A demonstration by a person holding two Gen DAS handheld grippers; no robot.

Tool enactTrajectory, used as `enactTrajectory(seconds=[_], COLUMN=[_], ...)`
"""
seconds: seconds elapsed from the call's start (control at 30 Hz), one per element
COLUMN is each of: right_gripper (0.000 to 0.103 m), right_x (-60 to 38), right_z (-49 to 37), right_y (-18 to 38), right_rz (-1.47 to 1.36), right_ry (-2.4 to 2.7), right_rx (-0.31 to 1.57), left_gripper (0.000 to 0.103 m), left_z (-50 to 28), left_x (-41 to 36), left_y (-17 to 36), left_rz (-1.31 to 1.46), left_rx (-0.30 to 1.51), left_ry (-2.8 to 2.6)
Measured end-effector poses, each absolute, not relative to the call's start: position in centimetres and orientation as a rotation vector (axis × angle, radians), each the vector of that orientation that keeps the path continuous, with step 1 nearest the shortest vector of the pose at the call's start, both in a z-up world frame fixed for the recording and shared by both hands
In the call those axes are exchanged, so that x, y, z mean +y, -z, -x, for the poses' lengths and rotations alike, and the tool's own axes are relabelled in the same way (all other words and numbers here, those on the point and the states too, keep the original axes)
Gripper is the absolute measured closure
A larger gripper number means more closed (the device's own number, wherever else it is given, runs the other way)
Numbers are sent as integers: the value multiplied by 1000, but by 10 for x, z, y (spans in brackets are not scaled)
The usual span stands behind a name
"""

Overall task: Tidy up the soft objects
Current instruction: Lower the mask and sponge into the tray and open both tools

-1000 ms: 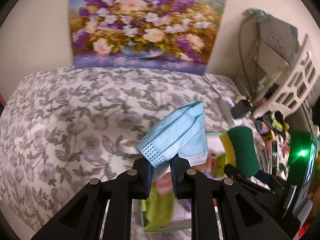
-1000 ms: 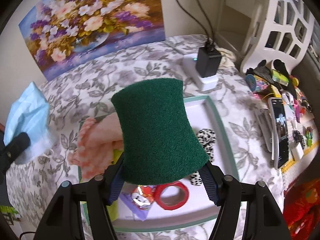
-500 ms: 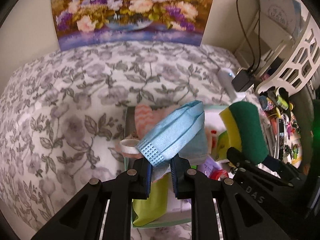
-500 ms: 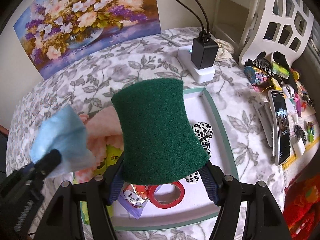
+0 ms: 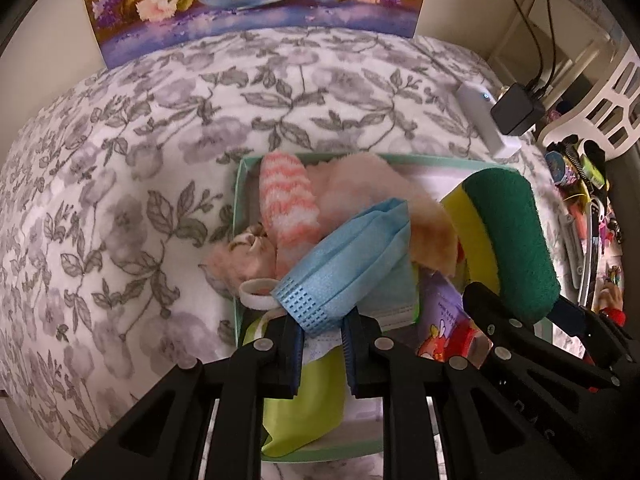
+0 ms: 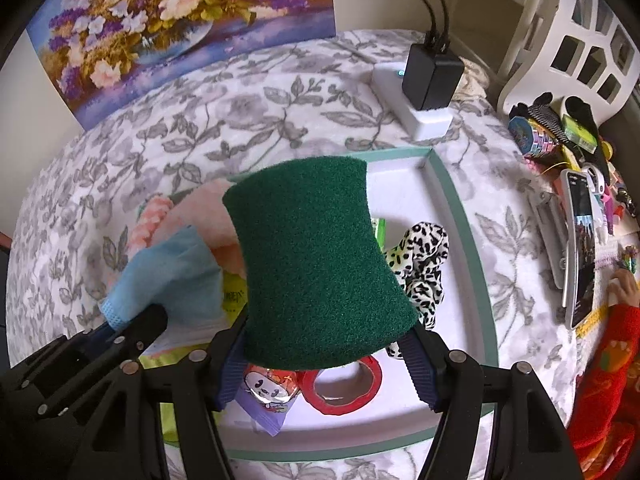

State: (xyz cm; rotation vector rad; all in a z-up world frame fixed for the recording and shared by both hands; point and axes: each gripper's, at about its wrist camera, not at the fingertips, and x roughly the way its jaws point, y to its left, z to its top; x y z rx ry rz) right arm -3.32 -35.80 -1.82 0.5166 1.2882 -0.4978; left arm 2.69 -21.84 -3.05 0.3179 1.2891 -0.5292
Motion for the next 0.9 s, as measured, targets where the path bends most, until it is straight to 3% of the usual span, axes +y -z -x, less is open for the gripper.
enactTrajectory(seconds=[0.27, 0.73, 0.9], right_gripper=[31, 27, 26], right_x=[-358, -362, -359], right_z=[33, 37, 36], right_y=[21, -2, -6], right_rz=[-520, -529, -531], right_ry=[491, 495, 477], right_rx=[1296, 1231, 1219], left_gripper=[76, 46, 45], left_z=[-29, -35, -38], left_x=[-215, -198, -190], left_y=[29, 0, -8], left_rz=[-304, -204, -165], left_rx=[1309, 1277, 1267], left_ry=[519, 523, 527])
